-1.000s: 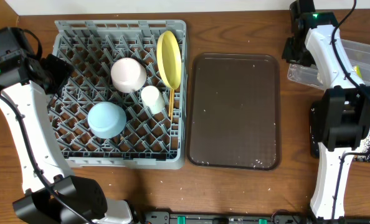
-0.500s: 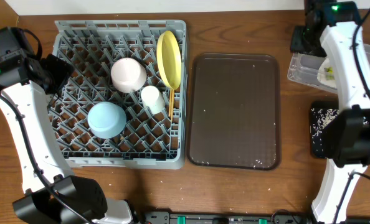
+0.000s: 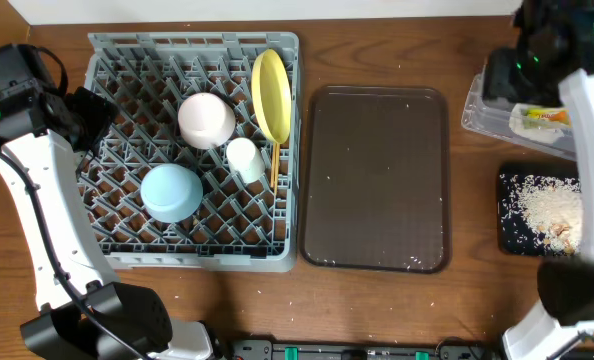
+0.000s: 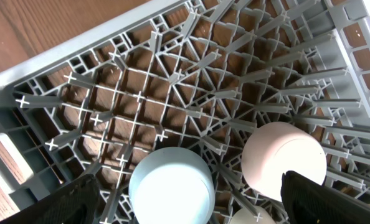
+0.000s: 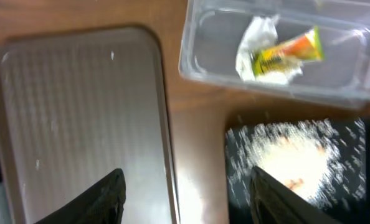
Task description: Sort waste into correct bins and load items into the dishwasher
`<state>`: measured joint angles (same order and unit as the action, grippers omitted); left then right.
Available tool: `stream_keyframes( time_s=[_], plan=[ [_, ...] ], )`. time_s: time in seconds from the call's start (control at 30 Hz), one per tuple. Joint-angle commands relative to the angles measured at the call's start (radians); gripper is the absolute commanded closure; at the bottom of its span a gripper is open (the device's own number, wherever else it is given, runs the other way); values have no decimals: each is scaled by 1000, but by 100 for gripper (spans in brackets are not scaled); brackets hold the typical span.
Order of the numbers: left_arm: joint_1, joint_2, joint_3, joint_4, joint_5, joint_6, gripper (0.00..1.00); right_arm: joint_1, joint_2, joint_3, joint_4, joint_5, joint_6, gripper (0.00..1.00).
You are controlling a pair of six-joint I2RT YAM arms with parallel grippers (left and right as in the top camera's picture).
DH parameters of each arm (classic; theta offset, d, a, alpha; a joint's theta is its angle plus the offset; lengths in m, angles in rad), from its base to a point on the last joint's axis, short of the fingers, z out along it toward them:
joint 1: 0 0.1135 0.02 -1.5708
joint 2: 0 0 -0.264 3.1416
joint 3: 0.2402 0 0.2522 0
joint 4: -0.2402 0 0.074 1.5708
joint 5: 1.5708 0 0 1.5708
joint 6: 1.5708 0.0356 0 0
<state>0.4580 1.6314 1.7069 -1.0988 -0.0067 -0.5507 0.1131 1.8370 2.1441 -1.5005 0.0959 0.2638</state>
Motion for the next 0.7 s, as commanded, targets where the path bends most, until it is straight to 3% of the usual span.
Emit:
stream_keyframes(
  time_s=[0.0,0.17,0.3,0.33,0.37,0.67],
  plan=[
    [2,2,-1,-4,-5,-8,7,32,-61,-7,-31,-30,-22,41],
    [2,2,-1,-4,-5,-8,6,169,-166,-131,-40,53,-19,42],
    [2,2,-1,-4,-5,-8,7,318,-276,-316,11,216,96,41],
    [2,2,-1,-4,-5,-8,7,353,-301,-364,31,261,140,36],
    [2,2,-1,-4,-5,-8,6,379,-320,-401,47,286,152,1],
    [2,2,-1,-4,-5,-8,6,438,-331,-536,82,224,151,1]
  ],
)
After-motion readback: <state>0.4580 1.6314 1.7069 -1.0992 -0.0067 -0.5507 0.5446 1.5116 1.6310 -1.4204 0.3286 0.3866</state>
